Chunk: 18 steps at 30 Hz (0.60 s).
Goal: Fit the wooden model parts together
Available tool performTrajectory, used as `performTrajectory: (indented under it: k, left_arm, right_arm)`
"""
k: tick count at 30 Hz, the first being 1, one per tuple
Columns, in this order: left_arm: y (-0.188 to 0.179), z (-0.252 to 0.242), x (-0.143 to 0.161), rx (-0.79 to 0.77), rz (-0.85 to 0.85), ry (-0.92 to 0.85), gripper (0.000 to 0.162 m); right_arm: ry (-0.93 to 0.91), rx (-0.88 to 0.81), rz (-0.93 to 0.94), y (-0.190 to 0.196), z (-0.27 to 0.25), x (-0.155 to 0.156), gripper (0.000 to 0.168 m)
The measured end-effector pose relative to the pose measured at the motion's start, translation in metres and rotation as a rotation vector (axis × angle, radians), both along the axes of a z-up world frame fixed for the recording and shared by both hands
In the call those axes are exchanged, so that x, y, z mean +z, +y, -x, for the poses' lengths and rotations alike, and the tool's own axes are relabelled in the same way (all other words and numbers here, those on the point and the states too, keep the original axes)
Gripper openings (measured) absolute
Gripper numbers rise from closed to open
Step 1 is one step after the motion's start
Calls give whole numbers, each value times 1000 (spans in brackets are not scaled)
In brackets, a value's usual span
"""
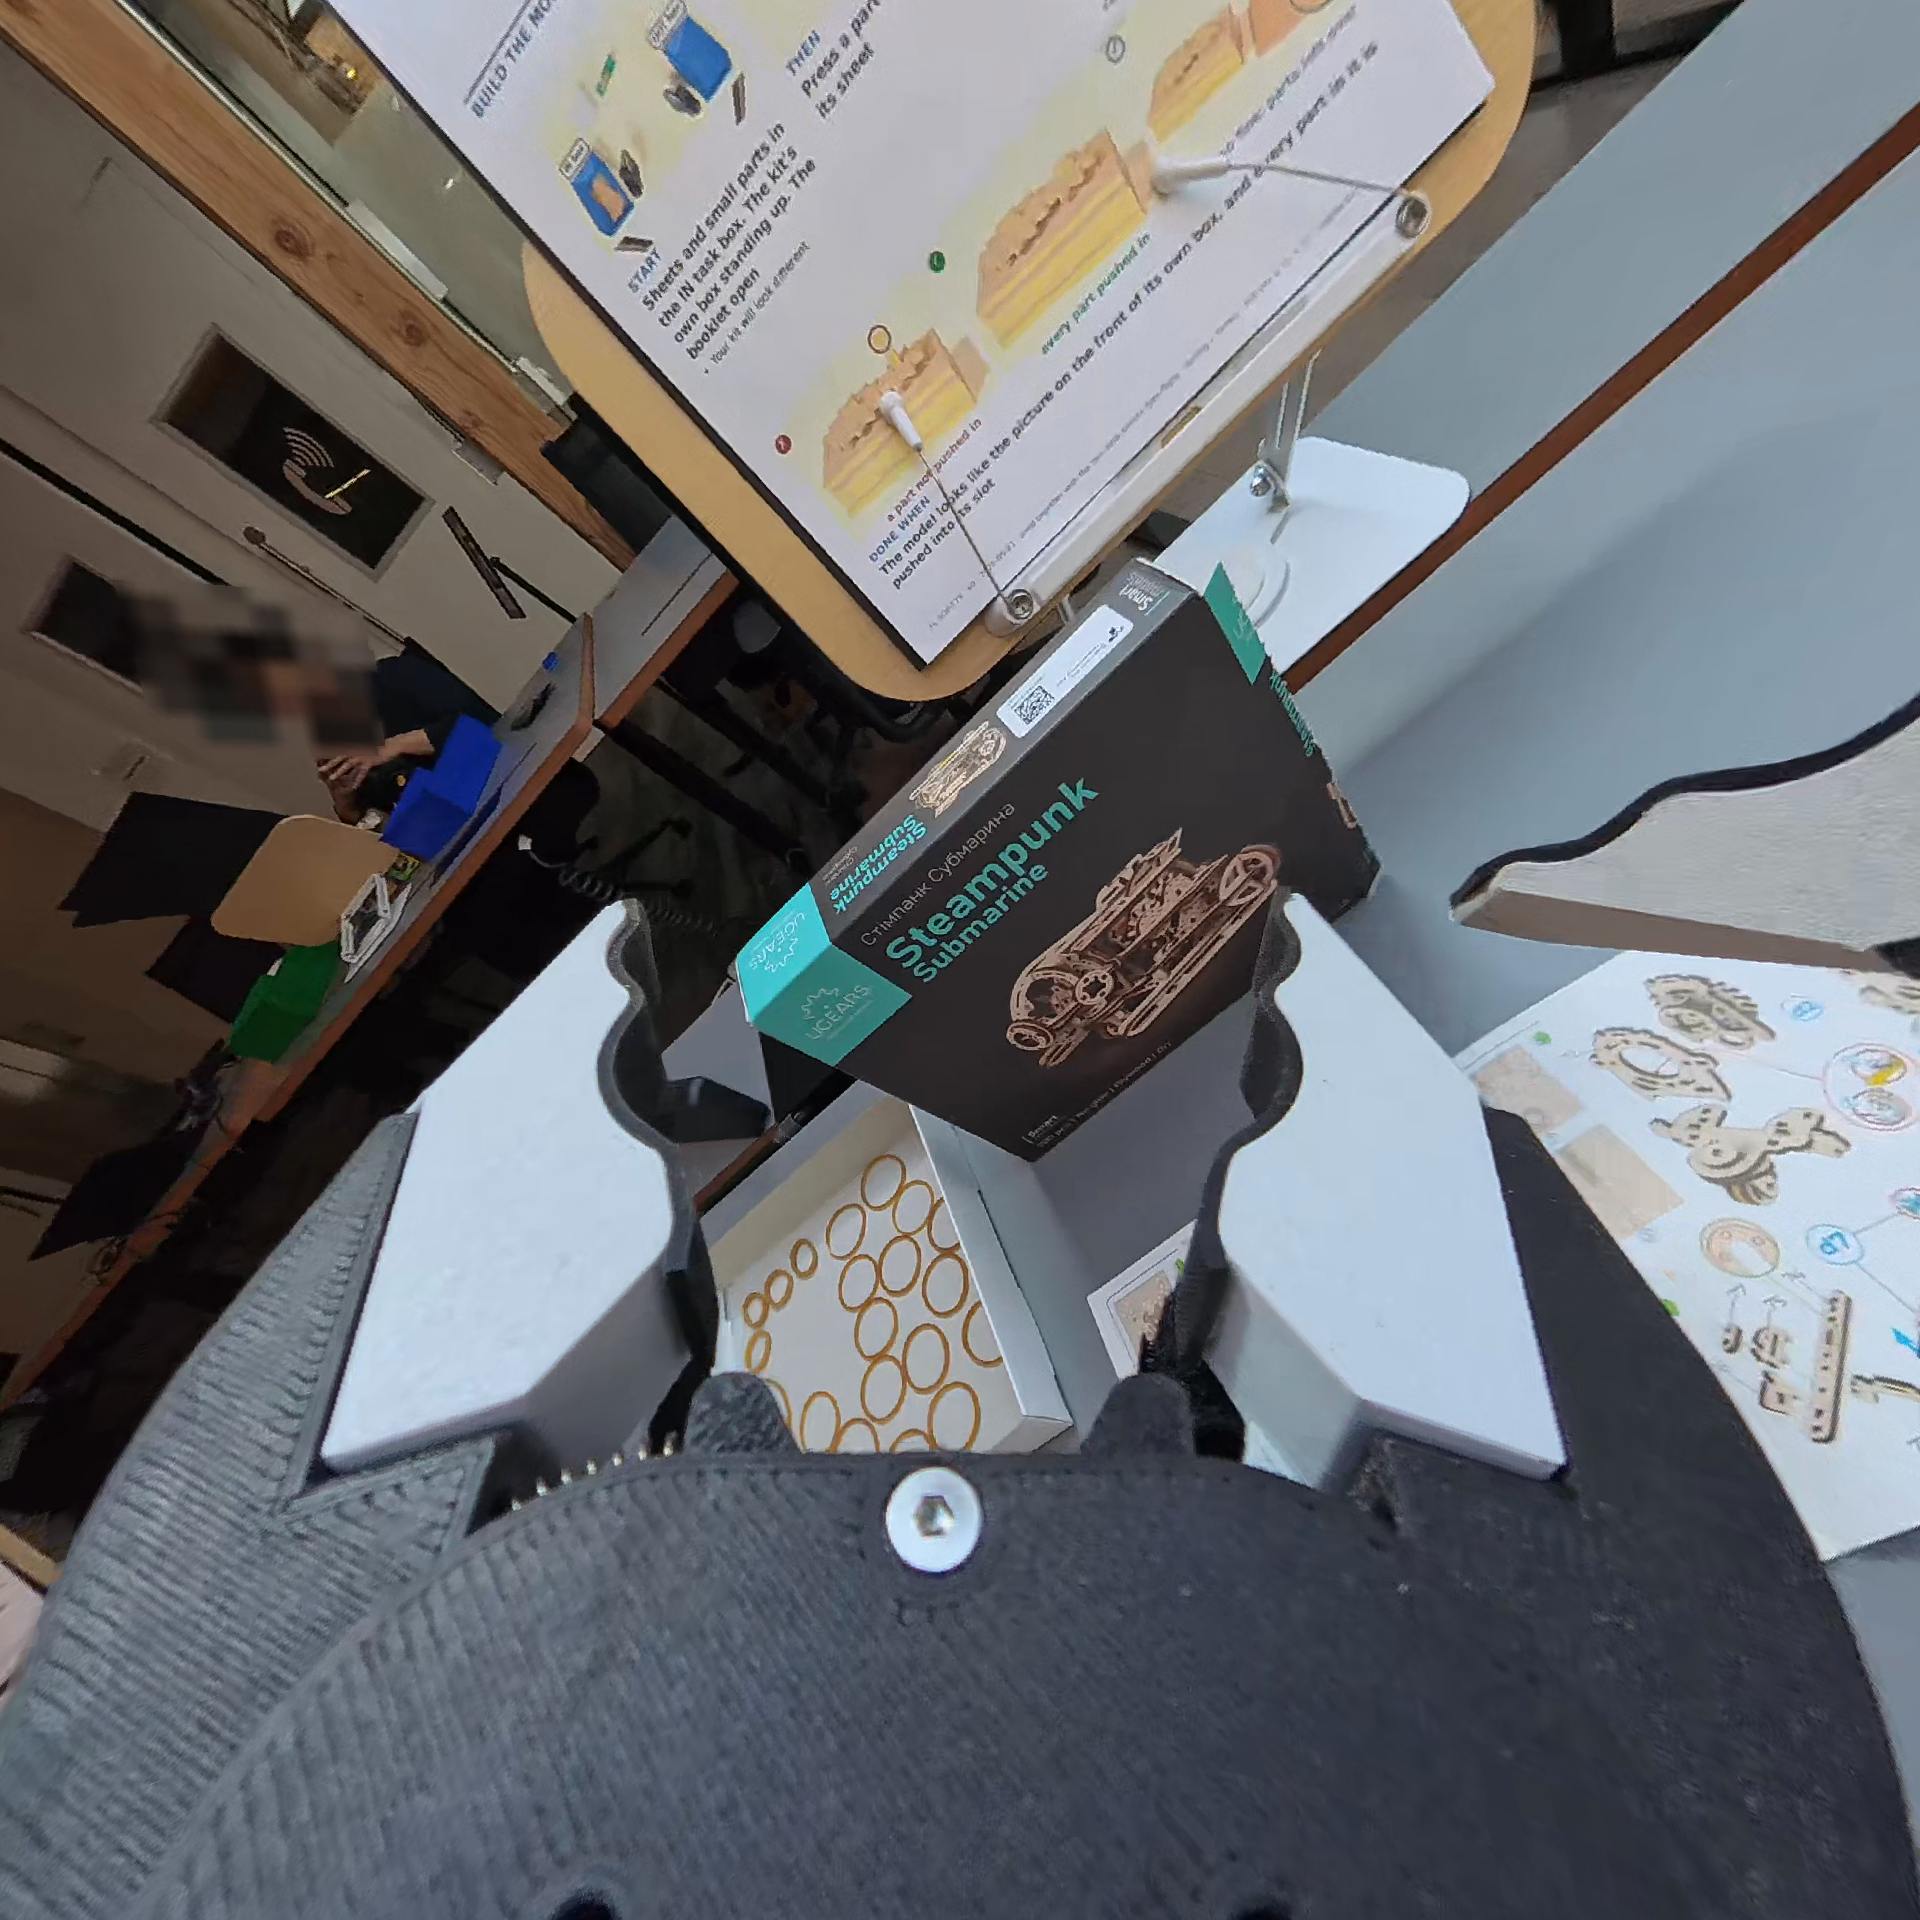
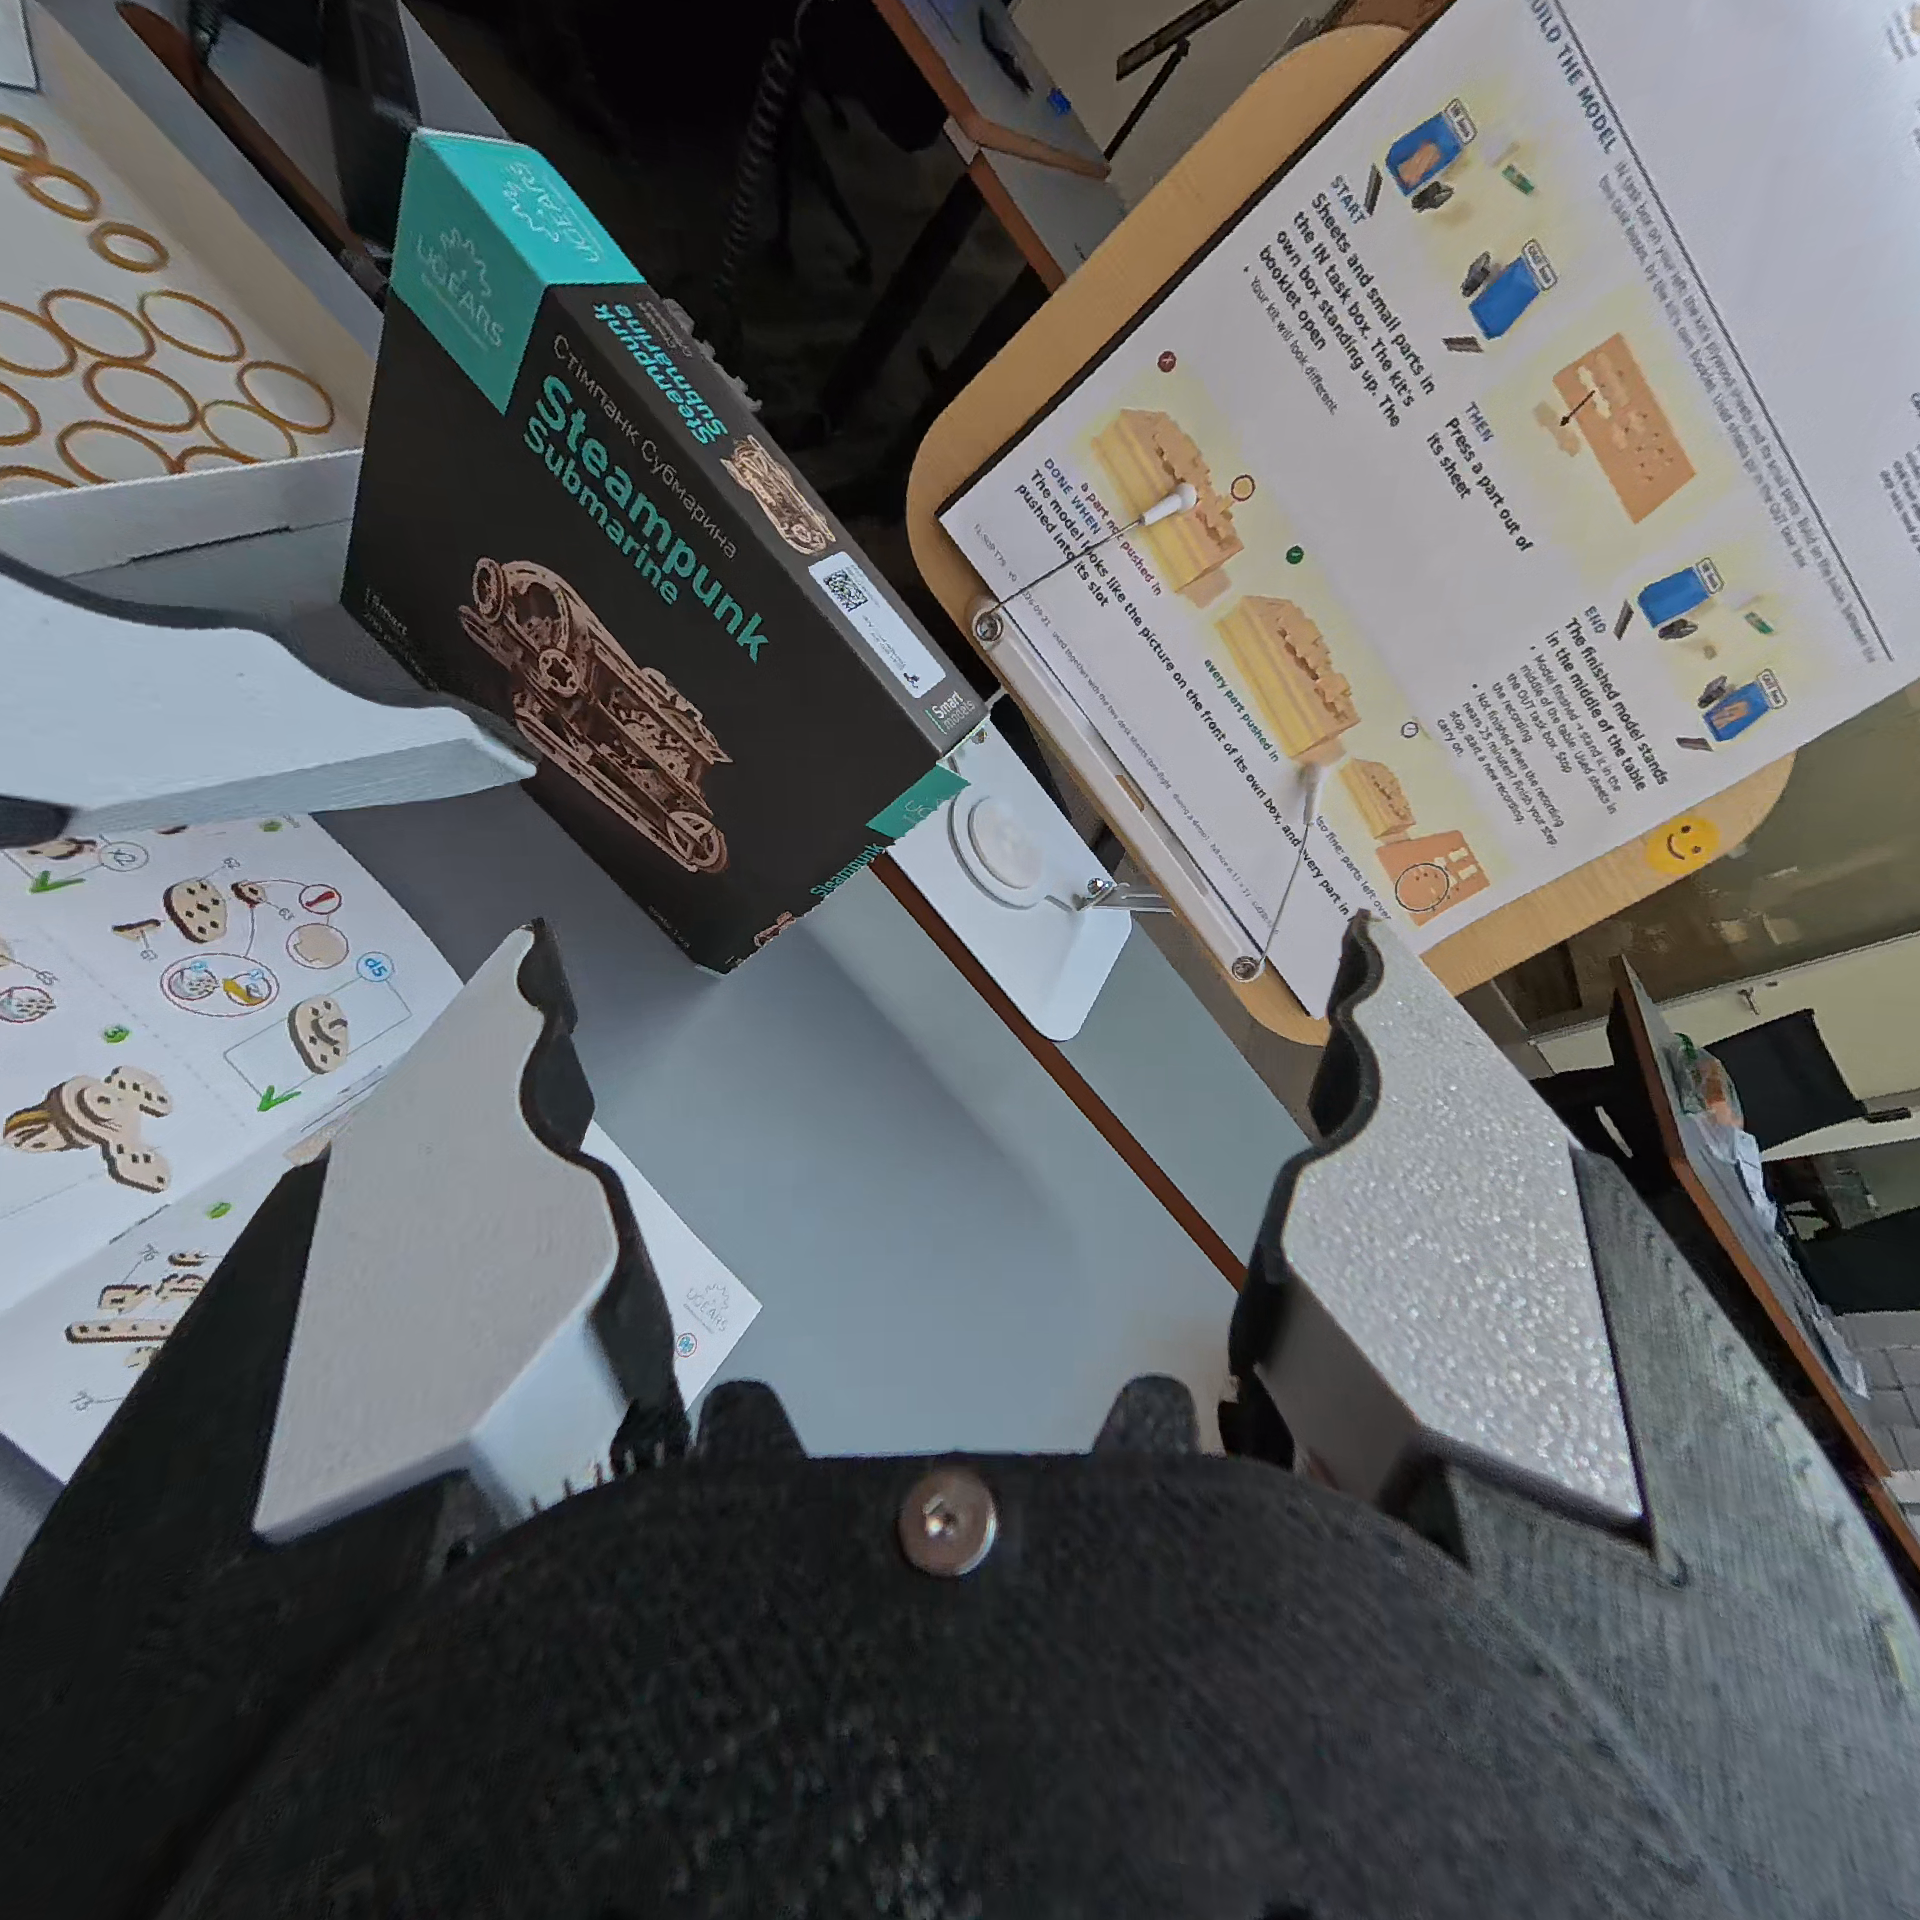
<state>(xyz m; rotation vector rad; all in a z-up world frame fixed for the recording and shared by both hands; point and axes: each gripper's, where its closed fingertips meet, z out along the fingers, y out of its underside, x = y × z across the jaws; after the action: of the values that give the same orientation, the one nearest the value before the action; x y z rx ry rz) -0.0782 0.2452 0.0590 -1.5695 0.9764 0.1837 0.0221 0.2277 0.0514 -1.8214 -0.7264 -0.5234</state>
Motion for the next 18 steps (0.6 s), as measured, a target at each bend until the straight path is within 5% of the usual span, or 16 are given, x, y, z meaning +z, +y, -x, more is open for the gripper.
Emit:
performTrajectory:
  k: [13, 18]
  left_arm:
    - [4, -6, -25, -18, 43, 58, 102]
    - [10, 8, -30, 26, 123, 52, 112]
  right_arm:
    - [45, 16, 54, 4, 3, -20, 136]
    - [-64, 7, 35, 0, 7, -21, 136]
